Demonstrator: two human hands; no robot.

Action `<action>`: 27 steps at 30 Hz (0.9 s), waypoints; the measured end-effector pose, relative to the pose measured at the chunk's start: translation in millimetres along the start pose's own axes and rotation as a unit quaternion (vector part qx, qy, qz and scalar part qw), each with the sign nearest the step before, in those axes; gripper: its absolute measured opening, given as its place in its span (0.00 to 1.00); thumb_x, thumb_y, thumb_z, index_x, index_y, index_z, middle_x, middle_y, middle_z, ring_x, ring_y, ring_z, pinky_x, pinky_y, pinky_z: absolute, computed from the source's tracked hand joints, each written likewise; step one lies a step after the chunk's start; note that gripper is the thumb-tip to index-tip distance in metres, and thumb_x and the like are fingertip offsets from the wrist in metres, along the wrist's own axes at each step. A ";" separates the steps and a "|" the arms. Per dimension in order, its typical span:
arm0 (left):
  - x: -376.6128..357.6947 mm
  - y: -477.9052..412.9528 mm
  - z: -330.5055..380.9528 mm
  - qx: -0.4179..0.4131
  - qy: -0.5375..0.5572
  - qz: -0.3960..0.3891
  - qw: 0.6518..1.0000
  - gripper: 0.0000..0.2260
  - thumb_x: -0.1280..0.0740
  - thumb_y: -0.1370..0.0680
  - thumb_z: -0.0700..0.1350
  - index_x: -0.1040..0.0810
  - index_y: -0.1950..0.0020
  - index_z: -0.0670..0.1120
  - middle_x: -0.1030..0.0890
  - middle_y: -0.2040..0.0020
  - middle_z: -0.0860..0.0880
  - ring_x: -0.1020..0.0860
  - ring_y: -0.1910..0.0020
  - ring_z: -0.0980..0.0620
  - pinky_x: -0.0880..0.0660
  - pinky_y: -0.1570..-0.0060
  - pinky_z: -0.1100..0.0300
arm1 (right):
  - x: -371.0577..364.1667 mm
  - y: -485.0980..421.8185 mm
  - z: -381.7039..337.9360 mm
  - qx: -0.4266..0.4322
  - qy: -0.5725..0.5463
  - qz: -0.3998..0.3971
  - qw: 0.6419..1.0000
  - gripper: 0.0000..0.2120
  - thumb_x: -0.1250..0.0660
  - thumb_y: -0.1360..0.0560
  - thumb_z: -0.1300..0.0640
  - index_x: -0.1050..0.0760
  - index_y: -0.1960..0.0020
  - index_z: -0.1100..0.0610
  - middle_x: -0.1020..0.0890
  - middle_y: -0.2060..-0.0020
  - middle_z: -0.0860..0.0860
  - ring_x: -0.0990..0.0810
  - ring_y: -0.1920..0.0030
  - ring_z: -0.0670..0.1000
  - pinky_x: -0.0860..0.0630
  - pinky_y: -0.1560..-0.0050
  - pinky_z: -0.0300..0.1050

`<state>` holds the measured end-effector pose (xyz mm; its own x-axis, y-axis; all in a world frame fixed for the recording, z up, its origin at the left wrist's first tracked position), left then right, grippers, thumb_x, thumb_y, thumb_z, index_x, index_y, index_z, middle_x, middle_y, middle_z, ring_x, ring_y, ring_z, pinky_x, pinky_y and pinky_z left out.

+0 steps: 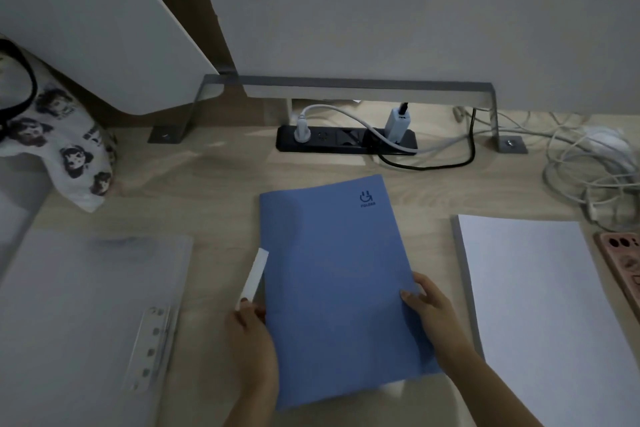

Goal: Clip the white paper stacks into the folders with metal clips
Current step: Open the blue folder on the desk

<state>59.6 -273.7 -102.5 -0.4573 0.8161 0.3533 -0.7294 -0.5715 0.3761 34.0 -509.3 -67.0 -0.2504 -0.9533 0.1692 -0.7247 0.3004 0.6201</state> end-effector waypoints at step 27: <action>5.1 19.5 -3.3 -0.304 -0.457 -0.349 0.759 0.30 0.44 0.34 0.58 0.32 0.37 0.42 0.33 0.34 0.47 0.33 0.39 0.52 0.44 0.35 0.63 | 9.5 35.1 21.2 0.030 0.264 0.182 0.947 0.22 0.34 0.29 0.68 0.30 0.35 0.64 0.27 0.41 0.65 0.25 0.44 0.65 0.29 0.42 0.54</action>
<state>41.3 -280.4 -96.2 0.4904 0.3428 0.8012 -0.8590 0.3454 0.3780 -7.4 -507.1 -59.9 -0.1462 -0.6655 0.7319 -0.6917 0.5977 0.4053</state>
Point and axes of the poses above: each hand's wrist, its own y-axis away from the middle knuckle, its own x-axis out of the back of the hand, z = x × y, the point moved 1 cm from there along -y, towards the middle knuckle
